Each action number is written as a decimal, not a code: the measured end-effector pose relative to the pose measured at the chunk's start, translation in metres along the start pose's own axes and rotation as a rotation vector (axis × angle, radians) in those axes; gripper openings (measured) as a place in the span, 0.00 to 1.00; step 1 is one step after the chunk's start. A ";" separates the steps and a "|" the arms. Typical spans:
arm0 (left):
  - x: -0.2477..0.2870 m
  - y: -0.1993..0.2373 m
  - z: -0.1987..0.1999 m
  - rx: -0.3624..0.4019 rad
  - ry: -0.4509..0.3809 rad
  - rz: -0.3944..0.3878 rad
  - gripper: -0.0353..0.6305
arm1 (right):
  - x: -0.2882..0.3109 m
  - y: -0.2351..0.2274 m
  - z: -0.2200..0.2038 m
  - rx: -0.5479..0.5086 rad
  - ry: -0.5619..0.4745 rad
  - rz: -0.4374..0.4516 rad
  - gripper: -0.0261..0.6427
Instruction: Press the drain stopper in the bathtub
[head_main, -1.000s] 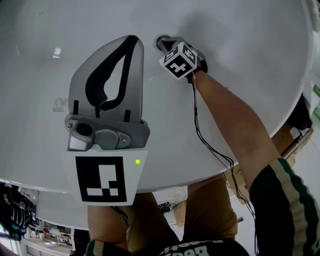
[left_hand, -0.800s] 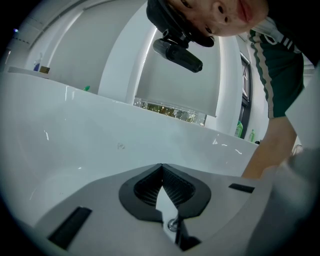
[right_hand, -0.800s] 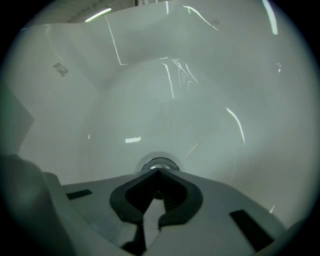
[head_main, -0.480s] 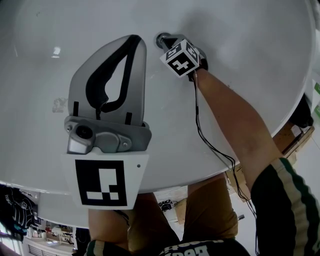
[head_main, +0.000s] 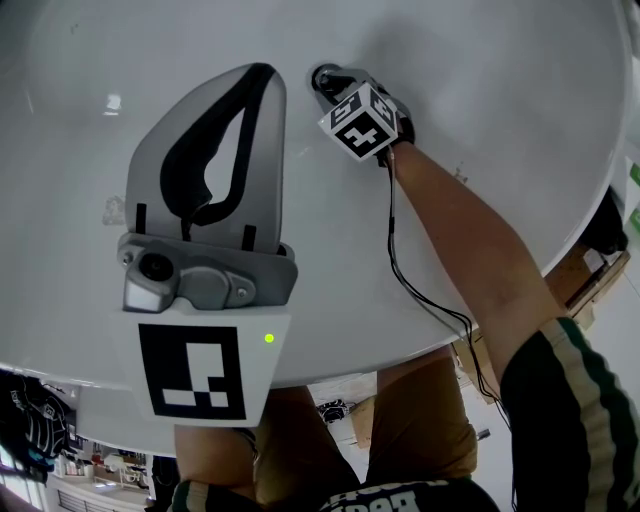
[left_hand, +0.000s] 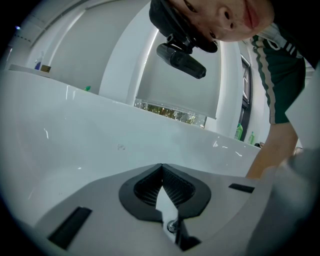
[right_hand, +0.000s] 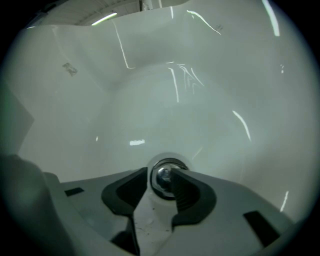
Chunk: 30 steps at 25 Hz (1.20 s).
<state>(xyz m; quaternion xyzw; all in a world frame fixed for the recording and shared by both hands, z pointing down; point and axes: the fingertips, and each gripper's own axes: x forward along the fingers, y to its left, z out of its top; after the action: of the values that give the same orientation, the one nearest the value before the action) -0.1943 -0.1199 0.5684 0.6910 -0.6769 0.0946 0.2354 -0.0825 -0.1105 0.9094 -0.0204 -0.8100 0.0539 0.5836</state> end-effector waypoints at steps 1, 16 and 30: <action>0.000 -0.001 0.000 -0.001 0.001 -0.003 0.06 | -0.001 0.005 0.001 -0.021 -0.011 -0.002 0.30; 0.001 -0.012 -0.003 0.064 0.032 -0.007 0.06 | -0.027 -0.016 0.001 0.089 -0.050 0.026 0.39; 0.002 -0.014 -0.004 0.080 0.041 -0.023 0.06 | -0.005 -0.004 -0.013 0.079 0.007 0.008 0.39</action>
<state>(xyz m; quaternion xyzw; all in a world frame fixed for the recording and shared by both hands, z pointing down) -0.1793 -0.1206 0.5704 0.7055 -0.6596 0.1327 0.2225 -0.0686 -0.1144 0.9089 -0.0008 -0.8052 0.0880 0.5864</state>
